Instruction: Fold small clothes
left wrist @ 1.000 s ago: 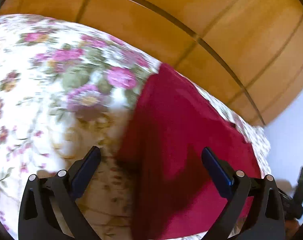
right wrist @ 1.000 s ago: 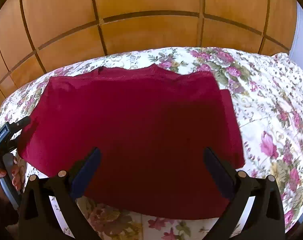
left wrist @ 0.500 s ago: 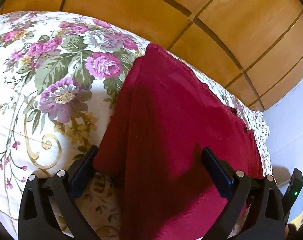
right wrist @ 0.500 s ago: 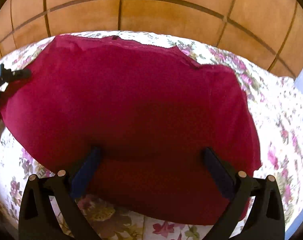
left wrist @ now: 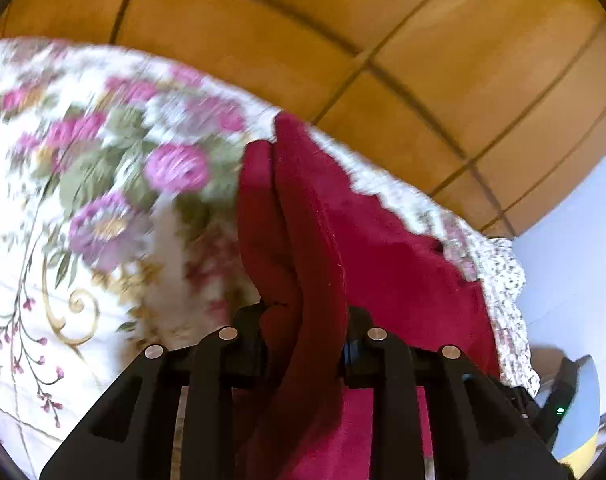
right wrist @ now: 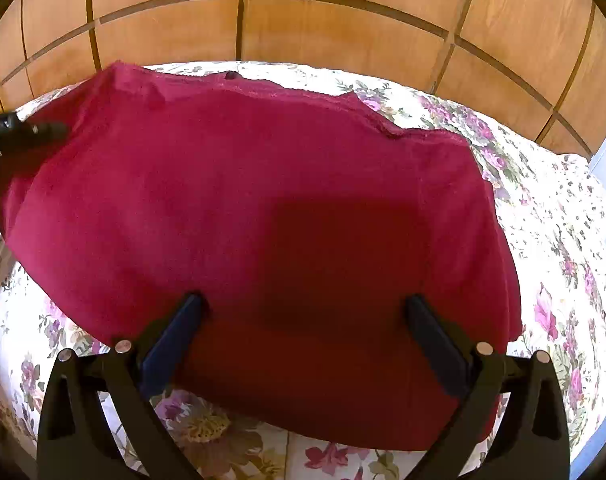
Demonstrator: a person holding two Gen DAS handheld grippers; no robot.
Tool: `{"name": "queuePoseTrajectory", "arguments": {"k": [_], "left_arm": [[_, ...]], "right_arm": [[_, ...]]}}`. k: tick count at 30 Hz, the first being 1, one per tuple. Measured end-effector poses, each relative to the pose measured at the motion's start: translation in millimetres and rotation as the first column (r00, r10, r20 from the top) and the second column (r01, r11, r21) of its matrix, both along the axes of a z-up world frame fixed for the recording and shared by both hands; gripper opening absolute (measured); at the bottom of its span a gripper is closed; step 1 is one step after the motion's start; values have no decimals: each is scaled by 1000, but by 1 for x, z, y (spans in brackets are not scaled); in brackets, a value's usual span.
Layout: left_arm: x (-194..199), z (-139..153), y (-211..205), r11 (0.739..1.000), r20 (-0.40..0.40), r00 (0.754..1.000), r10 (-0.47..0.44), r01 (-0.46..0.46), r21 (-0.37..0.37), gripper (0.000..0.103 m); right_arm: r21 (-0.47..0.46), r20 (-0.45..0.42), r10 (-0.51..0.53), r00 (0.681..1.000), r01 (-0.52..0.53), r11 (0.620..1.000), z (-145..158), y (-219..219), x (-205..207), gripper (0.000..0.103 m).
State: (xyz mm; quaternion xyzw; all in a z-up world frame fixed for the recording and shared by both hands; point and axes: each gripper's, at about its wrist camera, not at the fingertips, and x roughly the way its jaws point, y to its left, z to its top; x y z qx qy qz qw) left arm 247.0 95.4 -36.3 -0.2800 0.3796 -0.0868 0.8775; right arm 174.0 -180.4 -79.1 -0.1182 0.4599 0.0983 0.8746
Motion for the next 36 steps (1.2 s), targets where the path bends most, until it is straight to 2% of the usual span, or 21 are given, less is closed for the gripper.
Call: {"name": "queuePoseTrajectory", "arguments": {"k": [6, 11, 14, 19, 22, 27, 29, 33, 36], "left_arm": [[-2, 36, -26, 997, 98, 992, -77, 79, -15, 23], [-2, 59, -47, 991, 152, 979, -134, 135, 1, 23], [-2, 65, -56, 989, 165, 975, -149, 150, 7, 23], [-2, 71, -72, 984, 186, 966, -179, 176, 28, 23], [-3, 72, -84, 978, 192, 959, -209, 200, 66, 23], [-5, 73, -96, 972, 197, 953, -232, 221, 75, 22], [-5, 75, -103, 968, 201, 948, -249, 237, 81, 22], [-6, 78, -119, 959, 205, 937, -282, 270, 85, 22], [-6, 79, -134, 950, 207, 928, -311, 297, 97, 22]], "right_arm": [[4, -18, 0, 1000, 0, 1000, 2, -2, 1, 101], [74, -75, -9, 997, 14, 997, 12, -16, 7, 101], [117, -71, -86, 994, 94, 989, 22, -36, 10, 101], [79, -81, -217, 973, 223, 972, 34, -73, 17, 101], [77, -99, -301, 949, 308, 948, 37, -100, 21, 101], [-3, -149, -444, 884, 449, 894, 26, -141, 27, 101], [31, -190, -461, 867, 474, 880, 18, -149, 27, 101], [151, -289, -494, 820, 549, 822, 6, -162, 24, 101], [180, -307, -496, 812, 561, 808, 8, -168, 22, 101]]}}
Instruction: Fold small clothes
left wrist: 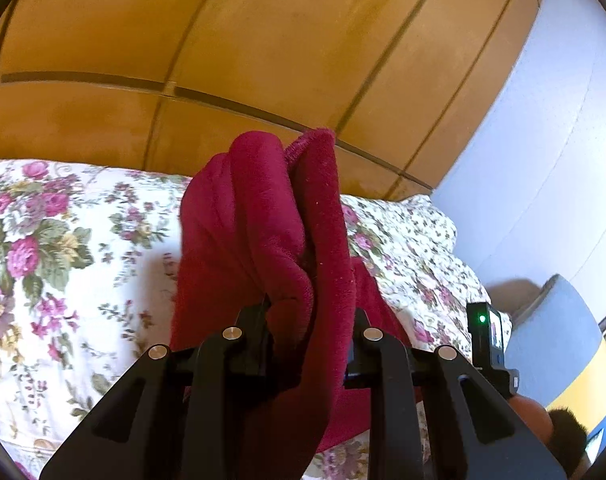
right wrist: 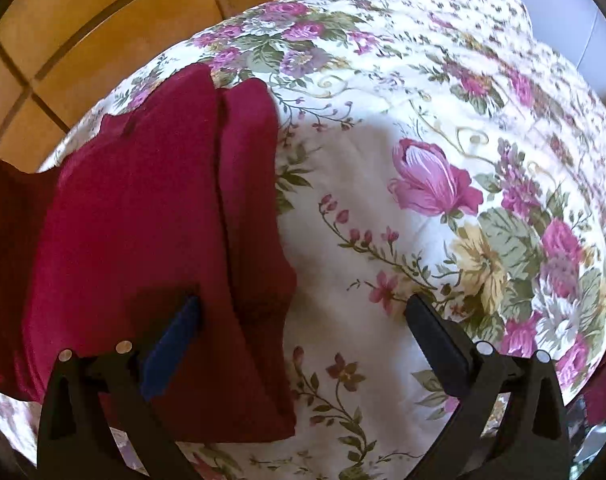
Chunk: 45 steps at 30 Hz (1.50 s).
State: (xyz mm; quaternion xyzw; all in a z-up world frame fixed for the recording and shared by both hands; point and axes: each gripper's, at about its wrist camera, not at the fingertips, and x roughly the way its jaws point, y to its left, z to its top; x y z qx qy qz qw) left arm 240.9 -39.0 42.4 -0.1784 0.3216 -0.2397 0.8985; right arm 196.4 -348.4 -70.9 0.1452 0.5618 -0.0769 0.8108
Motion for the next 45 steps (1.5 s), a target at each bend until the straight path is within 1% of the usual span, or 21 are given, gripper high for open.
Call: {"name": "queuePoseTrajectory", "arguments": {"k": [7, 10, 15, 19, 21, 23, 25, 26, 27, 28, 29, 30, 33, 34, 35, 37, 38, 39, 40, 42, 45], "left_arm": [[6, -5, -40, 998, -12, 998, -64, 64, 1, 22], [17, -10, -64, 996, -33, 996, -89, 88, -13, 22], [31, -17, -103, 992, -50, 991, -125, 125, 2, 21], [37, -26, -133, 988, -88, 984, -157, 156, -10, 21], [38, -31, -151, 985, -96, 980, -173, 174, 9, 21], [37, -36, -167, 982, -93, 981, -172, 179, 65, 21], [37, -45, -179, 977, -105, 980, -170, 182, 113, 29], [36, -47, -181, 975, -113, 977, -183, 195, 107, 45], [32, -50, -182, 972, -119, 969, -218, 227, 63, 64], [26, -50, -181, 966, -112, 960, -258, 260, 2, 72], [20, -46, -179, 961, -91, 957, -277, 275, -29, 82], [8, -41, -177, 956, -47, 955, -294, 292, -41, 84], [-24, -26, -166, 952, 55, 951, -303, 305, -28, 88], [-33, -21, -160, 955, 82, 953, -291, 294, -28, 89], [-43, -19, -142, 966, 124, 960, -252, 258, -35, 90], [-49, -17, -119, 985, 166, 973, -160, 168, -34, 92], [-51, -18, -101, 997, 181, 981, -72, 78, -25, 92], [-50, -20, -83, 1000, 177, 984, 18, -15, -18, 93], [-47, -24, -69, 997, 158, 984, 82, -80, -20, 93], [-35, -37, -39, 978, 80, 975, 207, -205, -27, 93], [-16, -62, -8, 953, -84, 949, 303, -304, -1, 92]], "right_arm": [[46, 20, -62, 998, 61, 997, 9, -11, -5, 101], [52, 37, -81, 996, 79, 996, 13, -17, -5, 101], [49, 69, -126, 990, 123, 991, 24, -30, -9, 101], [88, 85, -189, 978, 181, 979, 29, -49, -10, 101], [106, 87, -222, 971, 213, 971, 31, -59, -11, 101], [121, 87, -254, 963, 243, 962, 32, -68, -12, 101], [137, 83, -277, 957, 265, 955, 33, -75, -12, 101], [146, 80, -289, 954, 275, 950, 33, -77, -13, 101], [154, 79, -301, 950, 287, 945, 33, -81, -14, 101], [161, 77, -310, 948, 295, 942, 33, -83, -14, 101], [169, 74, -317, 946, 301, 938, 33, -84, -14, 101], [178, 75, -319, 945, 302, 937, 33, -85, -15, 101], [206, 76, -323, 943, 302, 931, 33, -83, -15, 101], [216, 75, -322, 944, 300, 929, 33, -82, -14, 101], [227, 77, -319, 945, 295, 928, 33, -81, -14, 101], [260, 97, -309, 946, 275, 925, 37, -77, -14, 101], [277, 108, -300, 948, 261, 925, 39, -75, -15, 101], [295, 122, -286, 950, 241, 925, 42, -71, -14, 101], [308, 133, -272, 953, 221, 925, 45, -68, -14, 101], [316, 158, -225, 962, 167, 934, 52, -56, -11, 101], [302, 195, -126, 973, 63, 951, 58, -36, -6, 101]]}}
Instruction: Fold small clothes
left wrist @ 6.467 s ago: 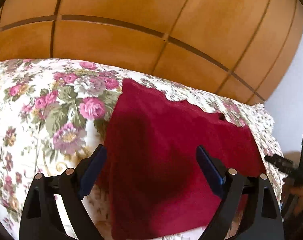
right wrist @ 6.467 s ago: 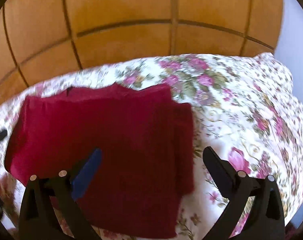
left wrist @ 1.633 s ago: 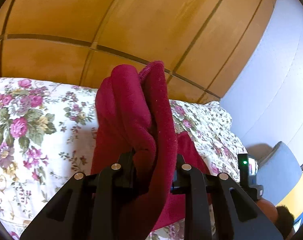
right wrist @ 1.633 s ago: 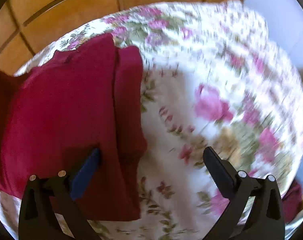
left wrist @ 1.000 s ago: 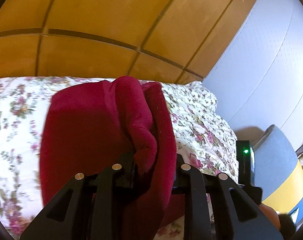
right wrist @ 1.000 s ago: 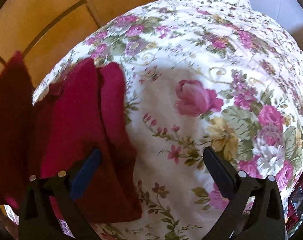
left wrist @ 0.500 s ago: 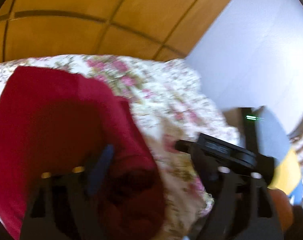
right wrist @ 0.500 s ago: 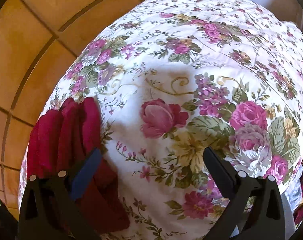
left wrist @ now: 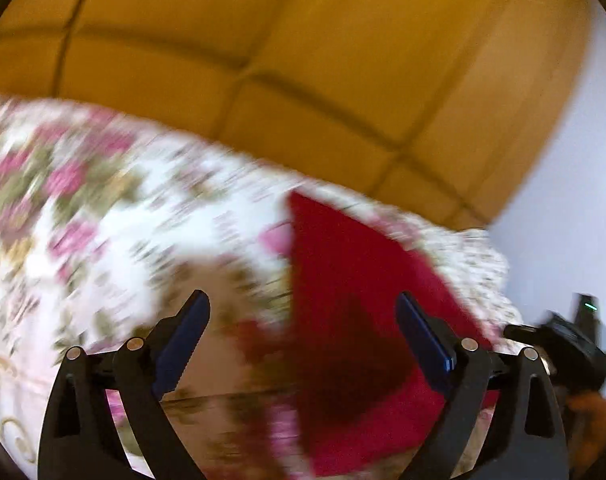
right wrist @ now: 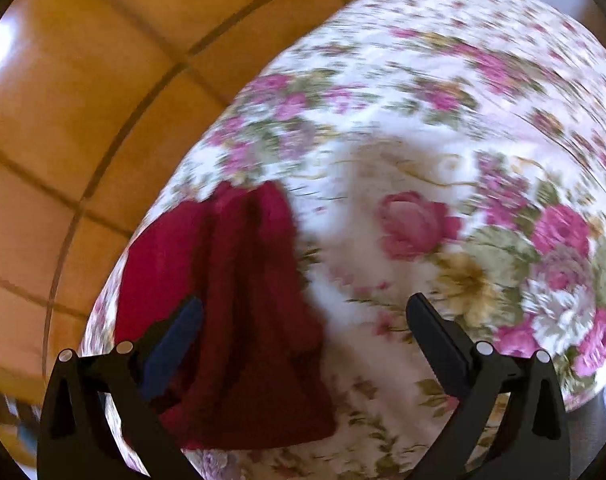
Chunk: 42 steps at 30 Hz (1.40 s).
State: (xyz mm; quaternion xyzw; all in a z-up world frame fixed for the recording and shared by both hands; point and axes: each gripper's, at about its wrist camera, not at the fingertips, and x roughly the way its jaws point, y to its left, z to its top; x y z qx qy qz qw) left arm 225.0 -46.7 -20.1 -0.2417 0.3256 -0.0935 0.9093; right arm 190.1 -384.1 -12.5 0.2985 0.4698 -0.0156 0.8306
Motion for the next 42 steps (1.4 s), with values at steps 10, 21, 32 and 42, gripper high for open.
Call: {"name": "queuePoseTrajectory", "arguments": {"k": [10, 21, 32, 42], "left_arm": [[2, -22, -40, 975, -62, 977, -204, 209, 80, 93], [-2, -35, -37, 958, -26, 962, -272, 273, 91, 93], [-9, -37, -29, 964, -19, 964, -264, 265, 19, 94], [-18, -33, -34, 953, -18, 962, -274, 274, 129, 94]], "right_arm": [[-393, -262, 119, 958, -218, 893, -25, 20, -8, 101], [120, 32, 142, 989, -145, 982, -2, -5, -26, 101], [147, 138, 383, 913, -401, 904, 7, 61, -33, 65], [-68, -123, 418, 900, -428, 901, -32, 54, -43, 18]]}}
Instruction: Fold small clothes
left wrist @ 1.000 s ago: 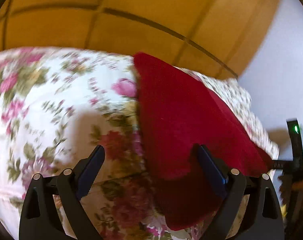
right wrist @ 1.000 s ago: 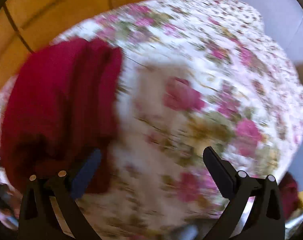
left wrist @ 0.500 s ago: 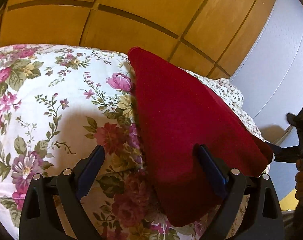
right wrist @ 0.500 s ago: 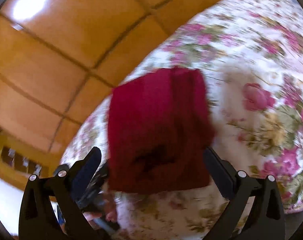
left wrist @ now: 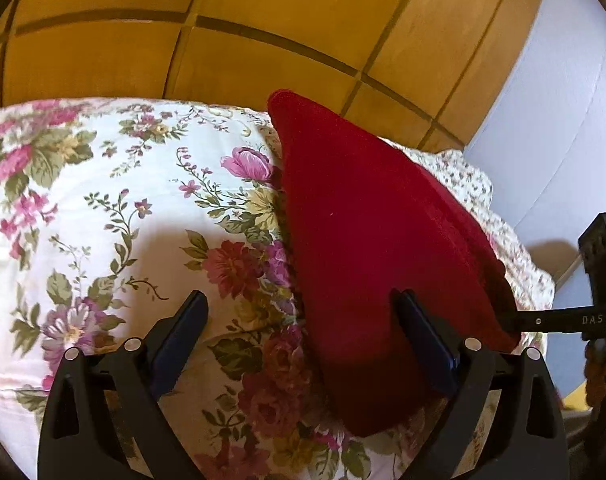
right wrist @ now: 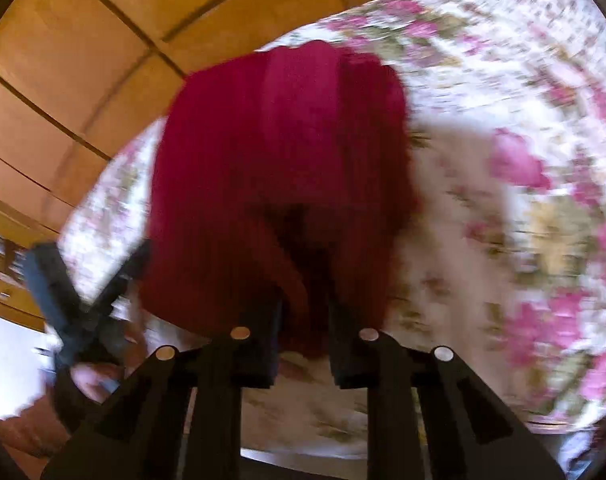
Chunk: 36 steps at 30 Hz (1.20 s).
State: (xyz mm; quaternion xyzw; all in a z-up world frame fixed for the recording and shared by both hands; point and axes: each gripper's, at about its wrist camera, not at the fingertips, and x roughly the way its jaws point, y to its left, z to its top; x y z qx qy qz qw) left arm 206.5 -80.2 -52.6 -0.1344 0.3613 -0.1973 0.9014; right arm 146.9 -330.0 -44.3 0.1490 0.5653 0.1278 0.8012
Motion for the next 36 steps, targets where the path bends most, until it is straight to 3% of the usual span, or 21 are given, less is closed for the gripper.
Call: {"name": "queuePoseTrajectory", "arguments": {"k": [2, 4, 5, 8, 9, 10, 11, 14, 16, 18, 23, 26, 28, 32, 36], "left_arm": [[-5, 5, -1, 999, 12, 1000, -2, 1, 35, 94], [-15, 19, -2, 997, 80, 997, 12, -18, 79, 94], [-23, 31, -5, 996, 155, 988, 16, -30, 89, 94], [-26, 53, -22, 990, 262, 964, -30, -7, 139, 94], [-22, 55, -31, 984, 273, 961, -51, 2, 178, 94], [-13, 54, -44, 972, 270, 960, -77, 12, 236, 94], [-6, 51, -52, 964, 255, 962, -99, 29, 265, 94], [11, 21, -81, 932, 136, 968, -209, 155, 328, 94], [4, 17, -86, 923, 170, 961, -219, 148, 355, 94], [2, 17, -85, 924, 174, 960, -219, 147, 354, 94], [2, 16, -79, 930, 172, 960, -222, 155, 334, 94], [1, 16, -84, 928, 176, 959, -223, 154, 339, 94], [1, 15, -84, 930, 174, 959, -226, 159, 331, 94], [-1, 15, -86, 924, 179, 952, -248, 177, 340, 95], [-6, 14, -93, 909, 190, 943, -273, 189, 371, 95]], "right_arm": [[6, -40, 39, 998, -39, 999, -10, 5, -5, 18], [-22, -50, 56, 997, -58, 998, -14, 12, -5, 22], [-27, -49, 53, 997, -54, 998, -13, 13, -5, 25], [15, -37, 48, 998, -47, 999, -7, 8, -2, 49], [25, -12, 41, 999, -40, 999, 1, 4, -1, 65], [21, 17, 23, 1000, -23, 1000, 8, -1, -2, 88], [24, 58, -4, 998, 3, 1000, 17, -6, -4, 95], [95, 165, -108, 980, 93, 991, 38, -28, -7, 96], [122, 224, -183, 957, 158, 980, 45, -35, -4, 97], [93, 254, -203, 946, 185, 978, 46, -28, 10, 97], [-119, 323, -146, 935, 193, 974, 38, 24, 66, 96], [-276, 311, -86, 946, 177, 945, 14, 50, 93, 96], [-413, 252, -86, 964, 188, 891, -8, 45, 101, 96], [-270, 162, -285, 945, 320, 908, -18, -9, 89, 96], [-246, 144, -323, 935, 350, 904, -28, -24, 79, 101]]}}
